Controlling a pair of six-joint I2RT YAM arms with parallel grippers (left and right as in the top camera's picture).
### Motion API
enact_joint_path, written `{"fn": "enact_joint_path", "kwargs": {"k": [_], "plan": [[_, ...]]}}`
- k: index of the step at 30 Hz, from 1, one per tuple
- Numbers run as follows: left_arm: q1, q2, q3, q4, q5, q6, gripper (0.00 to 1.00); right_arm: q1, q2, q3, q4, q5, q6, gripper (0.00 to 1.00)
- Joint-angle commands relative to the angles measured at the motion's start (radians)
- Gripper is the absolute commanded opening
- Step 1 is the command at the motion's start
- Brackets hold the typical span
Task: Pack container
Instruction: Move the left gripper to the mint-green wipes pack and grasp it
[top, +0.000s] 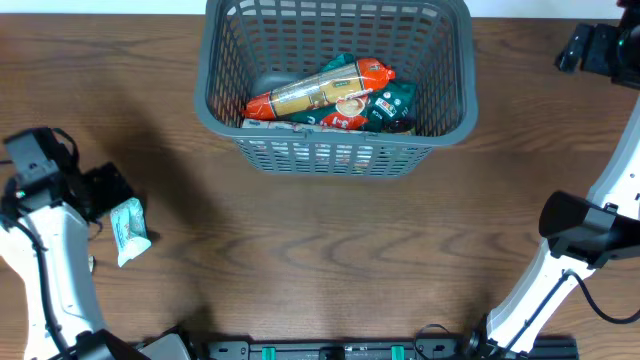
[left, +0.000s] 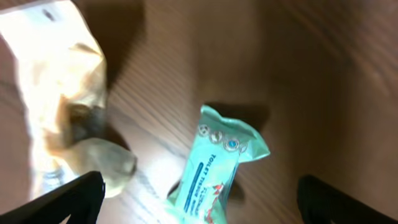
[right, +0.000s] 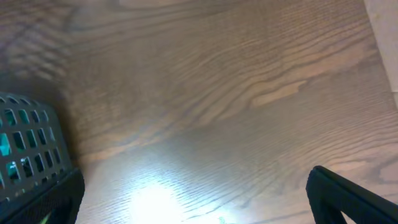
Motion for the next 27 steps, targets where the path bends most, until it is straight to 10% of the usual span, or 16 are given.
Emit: {"fn": "enact_joint_path", "kwargs": {"k": [1, 27], "plan": [[0.004, -0.001, -0.068, 0.044, 0.057, 0.005, 0.99, -0.002, 0.010, -0.001, 0.001, -0.015, -0.008, 0.99], [0.004, 0.279, -0.190, 0.224, 0.072, 0.016, 0.99, 0.004, 0.010, -0.001, -0.009, -0.015, -0.004, 0.99]]}}
